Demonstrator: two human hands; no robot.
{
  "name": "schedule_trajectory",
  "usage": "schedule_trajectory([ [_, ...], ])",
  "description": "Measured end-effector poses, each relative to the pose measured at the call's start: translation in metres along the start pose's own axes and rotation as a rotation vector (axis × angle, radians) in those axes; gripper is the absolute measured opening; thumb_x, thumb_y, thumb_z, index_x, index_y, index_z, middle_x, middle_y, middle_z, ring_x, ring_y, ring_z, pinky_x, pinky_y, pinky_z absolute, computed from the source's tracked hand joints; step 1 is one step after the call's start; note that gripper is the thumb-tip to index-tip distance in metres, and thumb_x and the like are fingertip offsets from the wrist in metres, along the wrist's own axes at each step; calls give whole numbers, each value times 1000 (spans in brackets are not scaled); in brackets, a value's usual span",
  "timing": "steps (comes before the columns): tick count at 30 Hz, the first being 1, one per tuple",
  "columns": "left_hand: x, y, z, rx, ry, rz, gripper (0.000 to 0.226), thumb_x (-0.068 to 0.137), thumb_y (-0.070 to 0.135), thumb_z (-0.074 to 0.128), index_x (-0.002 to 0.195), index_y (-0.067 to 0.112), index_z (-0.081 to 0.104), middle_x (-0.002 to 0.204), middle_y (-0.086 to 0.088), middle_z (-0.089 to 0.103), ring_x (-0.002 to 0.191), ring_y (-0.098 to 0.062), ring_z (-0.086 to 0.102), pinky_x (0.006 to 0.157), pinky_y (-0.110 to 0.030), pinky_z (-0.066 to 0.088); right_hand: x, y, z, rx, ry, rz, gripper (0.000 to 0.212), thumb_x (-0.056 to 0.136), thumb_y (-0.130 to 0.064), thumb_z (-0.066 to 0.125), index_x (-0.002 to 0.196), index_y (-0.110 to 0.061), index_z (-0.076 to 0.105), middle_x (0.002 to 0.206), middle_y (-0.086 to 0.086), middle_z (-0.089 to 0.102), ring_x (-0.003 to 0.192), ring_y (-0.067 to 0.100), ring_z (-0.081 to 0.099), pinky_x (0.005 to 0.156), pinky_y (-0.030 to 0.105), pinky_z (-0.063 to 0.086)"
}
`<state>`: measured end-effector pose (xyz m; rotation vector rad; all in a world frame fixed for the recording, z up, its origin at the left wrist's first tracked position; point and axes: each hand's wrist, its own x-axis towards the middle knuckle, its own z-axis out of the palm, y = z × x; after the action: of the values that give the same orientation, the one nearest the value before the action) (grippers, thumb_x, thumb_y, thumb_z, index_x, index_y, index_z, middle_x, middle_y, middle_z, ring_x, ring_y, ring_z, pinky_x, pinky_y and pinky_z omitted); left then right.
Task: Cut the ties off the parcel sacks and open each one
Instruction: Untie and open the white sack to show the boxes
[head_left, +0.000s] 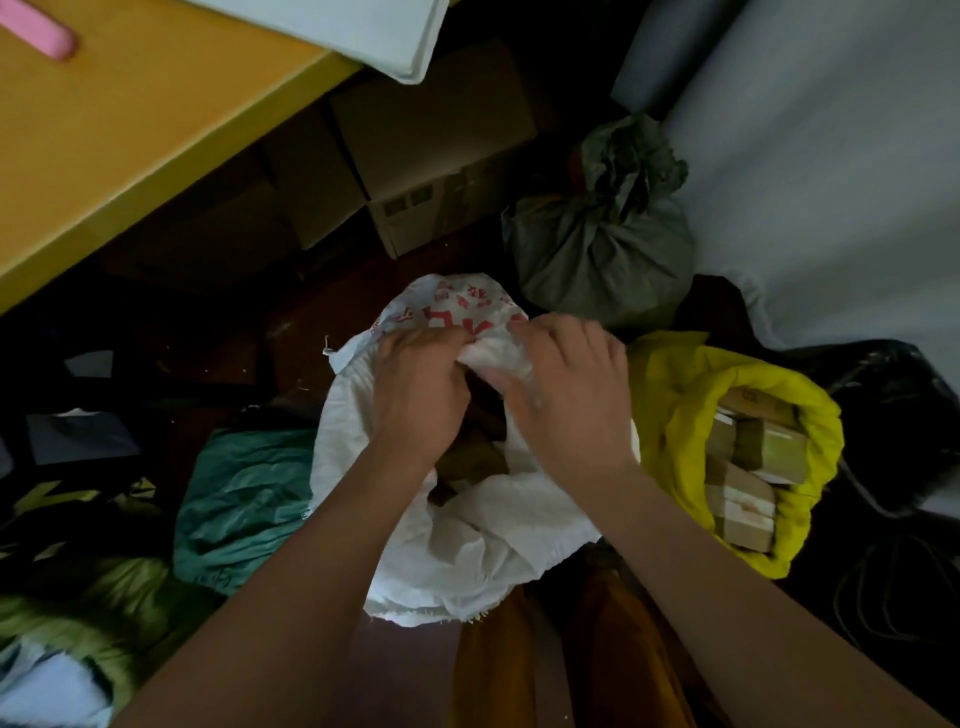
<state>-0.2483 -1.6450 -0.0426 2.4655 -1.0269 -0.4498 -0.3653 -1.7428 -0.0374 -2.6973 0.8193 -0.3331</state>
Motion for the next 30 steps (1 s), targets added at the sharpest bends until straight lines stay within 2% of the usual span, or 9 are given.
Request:
schedule_trajectory([
  [3, 4, -4, -7, -124, -15, -25, 27, 81, -5, 55, 98, 8, 71, 88, -11, 69, 85, -27, 62, 86, -44, 48, -11, -9, 8, -50, -103, 82, 65, 79, -56, 69, 128, -15, 55, 123, 5, 58, 113, 23, 53, 101, 44, 43],
  [8, 9, -28, -15, -244, -59, -95, 31, 87, -1, 56, 112, 12, 69, 103, -6, 70, 96, -20, 63, 88, -39, 52, -16, 18, 13, 227, -172, 113, 45, 86, -15, 72, 129, -12, 59, 119, 8, 67, 100, 29, 66, 86, 41, 54],
  [16, 13, -39, -18, -408, -73, -211, 30, 86, -1, 63, 113, 12, 69, 113, -2, 67, 106, -15, 61, 95, -33, 50, -5, 54, 12, 476, -251, 150, 44, 86, -7, 70, 129, -11, 60, 120, 4, 68, 104, 16, 64, 88, 6, 39],
  [19, 15, -36, -17, -382, -83, -209, 28, 87, 1, 62, 112, 11, 69, 105, 1, 66, 97, -10, 60, 83, -22, 47, -6, 46, 13, 490, -308, 138, 57, 86, -9, 68, 139, -18, 50, 142, 2, 53, 125, 10, 50, 104, 17, 38],
  [21, 18, -31, -16, -400, -127, -214, 27, 88, 1, 61, 112, 10, 68, 102, 2, 65, 96, -12, 60, 82, -23, 47, -3, 36, 11, 399, -325, 42, 72, 81, -25, 75, 144, -25, 41, 154, -6, 36, 138, 7, 37, 112, 26, 31],
  [23, 20, -26, -17, -409, -165, -200, 26, 88, 2, 61, 112, 10, 68, 100, 3, 65, 95, -13, 61, 81, -23, 49, 4, 25, 10, 337, -323, -33, 80, 74, -36, 80, 144, -25, 42, 154, -7, 37, 140, 10, 36, 113, 34, 31],
  [25, 23, -24, -18, -442, -171, -196, 26, 88, 2, 61, 112, 10, 68, 97, 5, 64, 93, -9, 61, 77, -15, 47, 10, 17, 12, 367, -322, -23, 74, 75, -30, 81, 141, -21, 49, 145, 1, 50, 134, 19, 46, 109, 43, 40],
  [28, 19, -28, -18, -439, -209, -162, 25, 87, 3, 64, 110, 11, 69, 97, 4, 66, 89, -6, 60, 72, -6, 44, 17, 18, 14, 391, -321, 10, 44, 88, -22, 70, 131, -19, 61, 122, 8, 67, 111, 27, 63, 92, 44, 52],
  [30, 15, -31, -17, -425, -233, -142, 25, 84, 7, 69, 108, 13, 69, 98, 2, 67, 91, -10, 61, 76, -10, 47, 20, 22, 15, 437, -351, 10, 30, 92, -17, 63, 121, -15, 68, 109, 9, 72, 98, 26, 67, 84, 44, 54],
])
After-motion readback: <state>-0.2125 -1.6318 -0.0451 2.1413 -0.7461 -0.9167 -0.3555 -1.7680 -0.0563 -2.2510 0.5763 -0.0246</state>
